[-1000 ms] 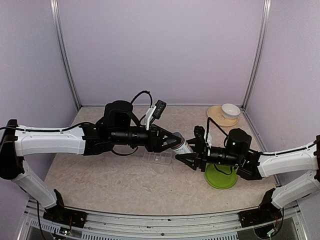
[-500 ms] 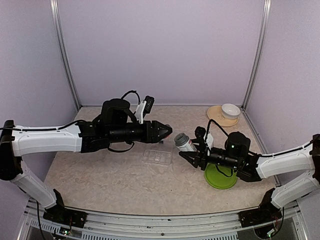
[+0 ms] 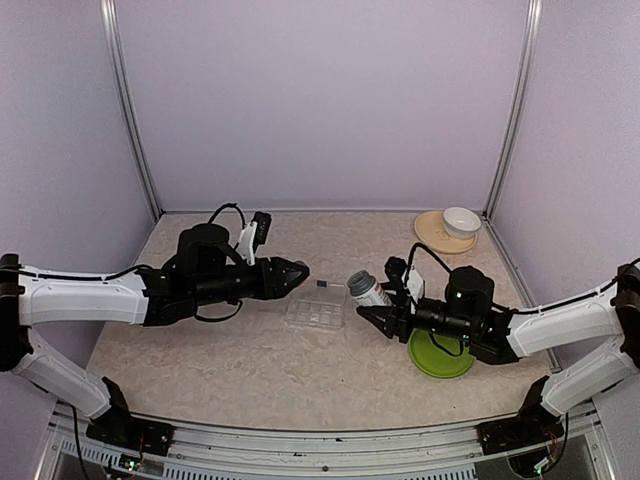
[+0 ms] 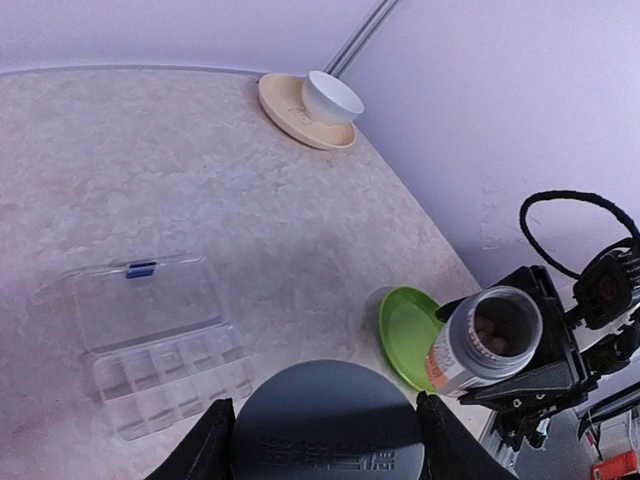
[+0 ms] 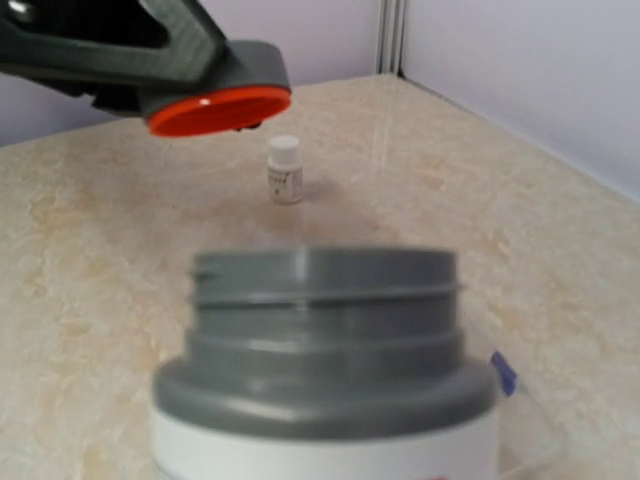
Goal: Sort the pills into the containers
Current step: Place the lid of the pill bottle at the center of the board.
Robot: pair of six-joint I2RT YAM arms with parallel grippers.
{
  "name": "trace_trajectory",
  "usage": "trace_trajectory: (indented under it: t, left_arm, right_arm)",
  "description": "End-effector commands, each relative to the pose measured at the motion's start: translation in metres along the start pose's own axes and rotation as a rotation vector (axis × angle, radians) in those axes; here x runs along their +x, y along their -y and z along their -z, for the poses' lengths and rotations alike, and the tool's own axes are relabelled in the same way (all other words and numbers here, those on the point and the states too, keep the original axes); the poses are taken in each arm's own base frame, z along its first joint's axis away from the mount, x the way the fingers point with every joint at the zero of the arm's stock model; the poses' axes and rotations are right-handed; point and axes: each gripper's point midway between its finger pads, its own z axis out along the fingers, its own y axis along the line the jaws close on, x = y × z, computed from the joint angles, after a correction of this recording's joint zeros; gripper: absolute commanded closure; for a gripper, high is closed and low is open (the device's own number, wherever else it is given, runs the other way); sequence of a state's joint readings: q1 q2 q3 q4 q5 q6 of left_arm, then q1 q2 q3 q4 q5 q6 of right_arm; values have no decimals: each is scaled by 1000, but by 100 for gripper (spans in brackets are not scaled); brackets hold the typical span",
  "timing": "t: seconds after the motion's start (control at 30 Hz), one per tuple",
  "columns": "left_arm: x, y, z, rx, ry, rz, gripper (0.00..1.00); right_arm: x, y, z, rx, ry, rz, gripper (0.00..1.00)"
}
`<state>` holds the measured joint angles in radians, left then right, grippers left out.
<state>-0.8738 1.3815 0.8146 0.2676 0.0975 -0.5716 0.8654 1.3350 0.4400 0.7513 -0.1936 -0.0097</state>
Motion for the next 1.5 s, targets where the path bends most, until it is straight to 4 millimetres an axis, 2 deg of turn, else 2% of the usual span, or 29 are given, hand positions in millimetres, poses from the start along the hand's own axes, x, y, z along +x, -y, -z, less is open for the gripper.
trace_trajectory:
  t: [0.0, 0.3, 0.5, 0.7, 1.0, 1.2, 1.47]
  left_arm:
    - [-21, -8, 16, 63, 117, 21, 52]
    - [-1, -59, 21, 43, 138, 83, 52]
    - [27, -125, 11, -218, 60, 99, 52]
    - [45, -161, 7, -393, -8, 70, 52]
    - [70, -190, -9, -553, -116, -19, 51]
    - [80, -199, -14, -579, -139, -27, 51]
    - [92, -207, -20, -588, -169, -31, 45]
  right_arm:
    - [6, -1, -4, -15, -13, -23, 83]
    - [28, -4, -12, -33, -68, -51, 83]
    - [31, -6, -13, -45, -79, -62, 83]
    - [31, -5, -11, -42, -88, -64, 83]
    - [37, -2, -12, -25, -111, -77, 83]
    - [43, 4, -12, -2, -122, -97, 83]
    - [52, 11, -16, 19, -152, -121, 83]
